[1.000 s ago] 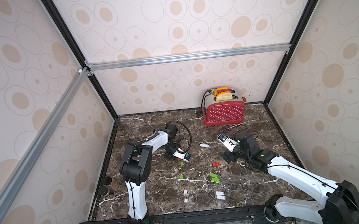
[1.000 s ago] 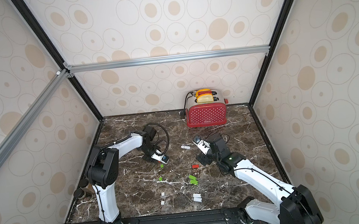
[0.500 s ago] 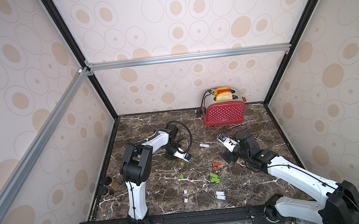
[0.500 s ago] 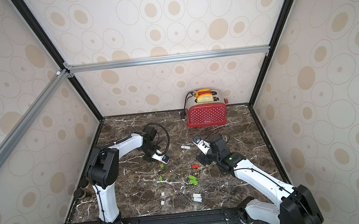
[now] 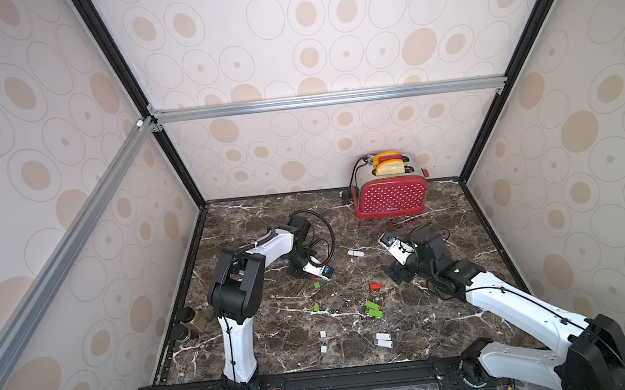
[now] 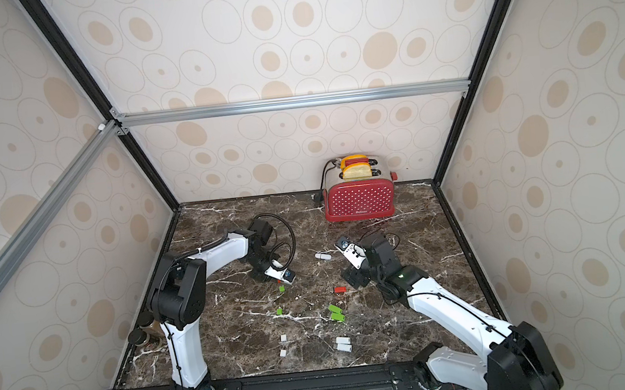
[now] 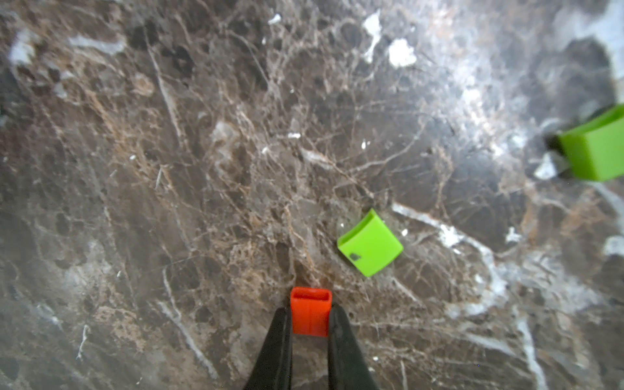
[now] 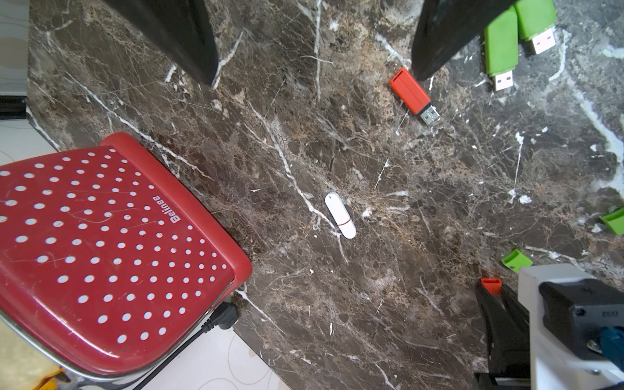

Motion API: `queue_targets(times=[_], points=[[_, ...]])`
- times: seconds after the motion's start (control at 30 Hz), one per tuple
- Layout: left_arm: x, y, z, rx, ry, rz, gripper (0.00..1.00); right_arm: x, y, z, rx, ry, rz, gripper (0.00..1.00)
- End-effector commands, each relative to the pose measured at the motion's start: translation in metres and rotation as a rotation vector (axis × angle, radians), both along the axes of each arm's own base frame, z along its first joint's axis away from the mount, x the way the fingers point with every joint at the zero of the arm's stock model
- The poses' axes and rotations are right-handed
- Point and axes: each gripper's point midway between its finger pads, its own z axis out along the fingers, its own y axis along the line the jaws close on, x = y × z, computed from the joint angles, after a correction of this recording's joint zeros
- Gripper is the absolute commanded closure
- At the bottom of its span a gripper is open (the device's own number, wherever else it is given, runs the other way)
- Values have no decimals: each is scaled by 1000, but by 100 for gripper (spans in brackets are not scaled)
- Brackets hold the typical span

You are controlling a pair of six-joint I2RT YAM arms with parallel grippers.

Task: Close the usb drive cover
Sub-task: Pick up the cover from the center of the board.

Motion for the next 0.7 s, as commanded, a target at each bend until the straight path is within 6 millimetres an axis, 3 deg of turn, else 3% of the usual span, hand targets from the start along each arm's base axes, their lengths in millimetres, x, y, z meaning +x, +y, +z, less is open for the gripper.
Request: queue_targets(times=[0.0, 0.2, 0.47, 0.67], points=[[-6, 4, -18, 32, 23, 34, 87, 2, 0, 2, 15, 18, -19, 6], [8, -10, 18, -57, -20, 165, 87, 6, 14, 7, 136, 145, -85, 8], [22, -32, 76, -209, -71, 356, 87, 10, 83, -13, 534, 587, -159, 23], [27, -51, 105, -304, -108, 432, 86, 20, 121, -17, 760, 769, -159, 29]])
